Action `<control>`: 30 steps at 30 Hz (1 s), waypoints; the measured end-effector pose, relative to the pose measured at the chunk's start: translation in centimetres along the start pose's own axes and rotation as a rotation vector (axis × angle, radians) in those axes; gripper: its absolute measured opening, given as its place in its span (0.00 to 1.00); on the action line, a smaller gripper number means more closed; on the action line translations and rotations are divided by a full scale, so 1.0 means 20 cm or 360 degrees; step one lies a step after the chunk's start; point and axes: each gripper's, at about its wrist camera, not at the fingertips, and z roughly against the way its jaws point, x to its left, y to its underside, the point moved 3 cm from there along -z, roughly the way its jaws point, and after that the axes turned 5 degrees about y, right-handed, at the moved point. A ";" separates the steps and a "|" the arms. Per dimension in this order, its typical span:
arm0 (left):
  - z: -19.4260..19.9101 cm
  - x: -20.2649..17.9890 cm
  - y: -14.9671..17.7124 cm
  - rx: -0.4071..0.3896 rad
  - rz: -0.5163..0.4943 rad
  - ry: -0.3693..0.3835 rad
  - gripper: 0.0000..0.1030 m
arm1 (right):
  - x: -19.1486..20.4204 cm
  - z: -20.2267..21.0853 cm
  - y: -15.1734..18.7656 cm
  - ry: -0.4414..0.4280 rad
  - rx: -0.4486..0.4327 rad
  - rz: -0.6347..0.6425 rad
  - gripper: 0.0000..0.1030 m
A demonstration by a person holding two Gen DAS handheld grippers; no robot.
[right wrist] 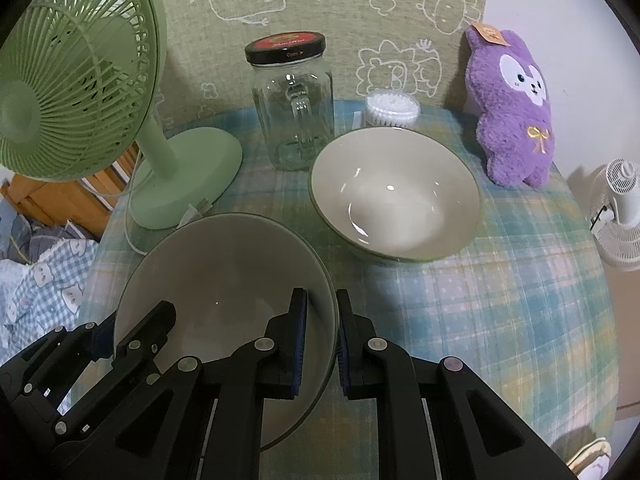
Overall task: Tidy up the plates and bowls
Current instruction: 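Lift the second grey-beige bowl and carry it toward the first grey bowl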
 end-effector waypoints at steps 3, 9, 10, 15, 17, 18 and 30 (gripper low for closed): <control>0.02 -0.02 0.02 0.0001 0.0000 0.0004 0.14 | -0.02 0.02 0.02 -0.0001 0.0010 -0.0011 0.16; 0.08 -0.05 0.04 -0.0016 0.0005 0.0015 0.14 | -0.05 0.09 0.05 -0.0004 -0.0001 -0.0026 0.16; 0.09 -0.06 0.04 -0.0021 0.0007 0.0018 0.14 | -0.06 0.10 0.06 -0.0006 -0.0006 -0.0028 0.16; 0.16 -0.10 0.05 -0.0047 0.0007 0.0013 0.14 | -0.09 0.17 0.07 -0.0016 -0.0025 -0.0037 0.16; 0.19 -0.11 0.05 -0.0058 0.0010 0.0011 0.14 | -0.11 0.20 0.08 -0.0018 -0.0032 -0.0038 0.16; 0.20 -0.12 0.06 -0.0062 0.0009 0.0010 0.14 | -0.12 0.22 0.08 -0.0020 -0.0038 -0.0034 0.16; 0.32 -0.20 0.14 -0.0081 0.0029 0.0008 0.14 | -0.19 0.34 0.15 -0.0028 -0.0063 0.0004 0.16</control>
